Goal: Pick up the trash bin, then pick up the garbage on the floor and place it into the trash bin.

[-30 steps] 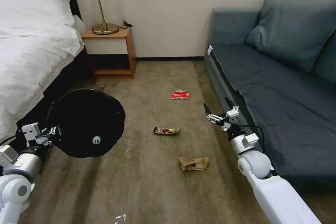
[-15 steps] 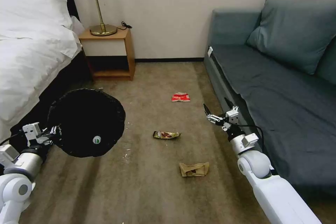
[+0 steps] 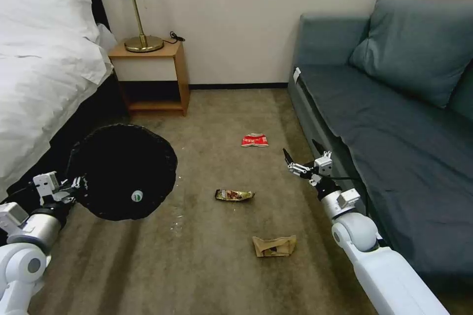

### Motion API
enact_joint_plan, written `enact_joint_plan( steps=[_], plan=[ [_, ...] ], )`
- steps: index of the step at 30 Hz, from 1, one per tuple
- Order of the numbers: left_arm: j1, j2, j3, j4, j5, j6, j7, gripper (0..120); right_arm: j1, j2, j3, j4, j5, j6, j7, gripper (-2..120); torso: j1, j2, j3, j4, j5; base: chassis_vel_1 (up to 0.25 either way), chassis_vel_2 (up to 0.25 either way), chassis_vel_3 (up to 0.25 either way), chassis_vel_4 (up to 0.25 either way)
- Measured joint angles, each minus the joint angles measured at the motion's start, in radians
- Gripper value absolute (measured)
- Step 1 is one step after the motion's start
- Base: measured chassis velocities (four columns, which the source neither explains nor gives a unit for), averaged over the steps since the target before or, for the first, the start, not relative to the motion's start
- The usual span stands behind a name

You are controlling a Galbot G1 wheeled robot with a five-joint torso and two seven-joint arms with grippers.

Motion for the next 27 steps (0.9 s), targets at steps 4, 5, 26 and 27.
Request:
enact_joint_plan(
  steps=[4,5,26,27],
  plan=[
    [0.0,-0.004,0.0,-0.002,0.001,-0.001,0.0,1,0.0,-0.019,-0.005,-0.032,0.005,0.072,-0.039,100,0.0,0.0,0.0,0.0001,0.0001,-0.036,0.07,0.058,-0.058],
    [0.0,-0.005,0.001,-0.002,0.003,-0.001,0.0,1,0.003,-0.033,-0.005,-0.041,0.003,0.085,-0.066,100,0.0,0.0,0.0,0.0001,0.0003,0.0,0.0,0.0,0.0],
    [-0.02,-0.032,0.024,-0.001,0.038,-0.018,0.033,1,0.471,-0.275,-0.461,-0.513,-0.376,0.217,-0.85,100,0.0,0.0,0.0,0.0005,0.0005,0.0,0.0,0.0,0.0],
    [-0.02,-0.032,0.024,-0.001,0.038,-0.018,0.033,1,0.471,-0.275,-0.461,-0.513,-0.376,0.217,-0.85,100,0.0,0.0,0.0,0.0005,0.0005,0.0,0.0,0.0,0.0]
  ],
)
